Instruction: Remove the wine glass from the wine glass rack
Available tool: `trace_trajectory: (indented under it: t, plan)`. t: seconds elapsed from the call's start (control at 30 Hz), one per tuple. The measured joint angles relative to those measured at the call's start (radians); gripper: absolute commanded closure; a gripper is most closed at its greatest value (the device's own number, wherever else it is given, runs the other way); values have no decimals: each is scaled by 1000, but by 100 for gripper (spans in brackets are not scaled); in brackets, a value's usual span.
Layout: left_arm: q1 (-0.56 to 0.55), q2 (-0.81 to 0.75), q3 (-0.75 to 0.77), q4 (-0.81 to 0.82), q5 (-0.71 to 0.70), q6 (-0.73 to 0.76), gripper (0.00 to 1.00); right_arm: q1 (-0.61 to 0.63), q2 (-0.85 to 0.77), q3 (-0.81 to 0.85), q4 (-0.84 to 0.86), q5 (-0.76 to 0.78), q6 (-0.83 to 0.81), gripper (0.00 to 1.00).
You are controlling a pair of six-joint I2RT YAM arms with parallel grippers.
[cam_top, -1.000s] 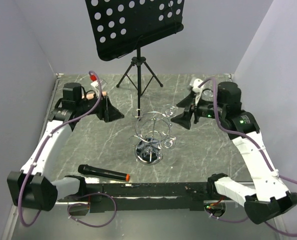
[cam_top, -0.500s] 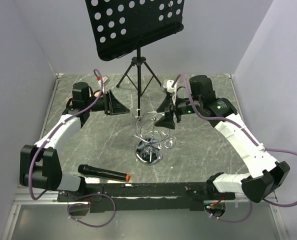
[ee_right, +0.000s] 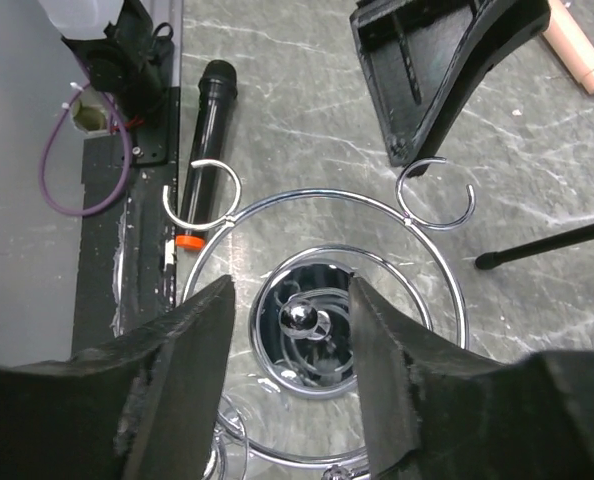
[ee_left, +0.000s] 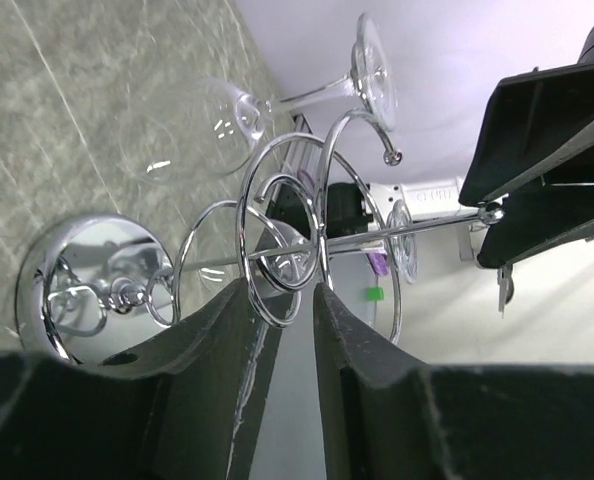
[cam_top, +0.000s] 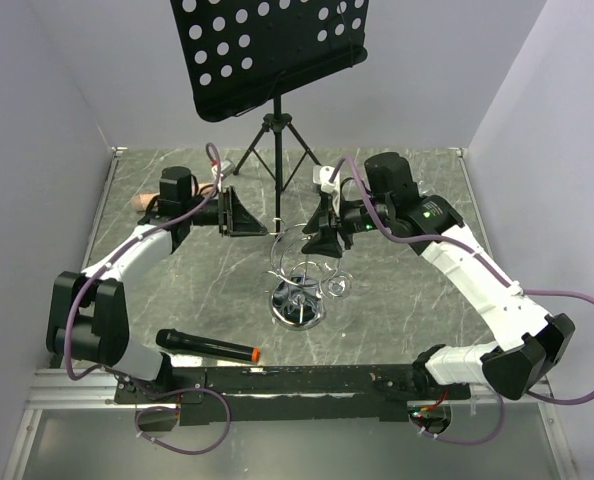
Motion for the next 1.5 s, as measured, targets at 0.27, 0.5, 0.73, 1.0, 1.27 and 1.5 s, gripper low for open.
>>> trace_trajectory:
  t: [0.27,0.5,0.73,1.0,1.27,1.5]
  plan:
    - [-43,37,16,-10,19,12,70,12,13,-3,8,45,-14,74]
    - [-44,59,24,14,38,-29,88,20,18,-6,16,60,-25,100]
    - [-32,75,52,34,55,-66,99,23,58,35,14,80,-22,100]
    - [7,75,56,119,43,-95,99,29,184,178,-9,113,-29,100]
    - [73,75,50,238,31,-186,99,29,245,241,-26,135,-51,100]
    - [82,75,50,254,26,-203,99,30,279,284,-37,159,-54,100]
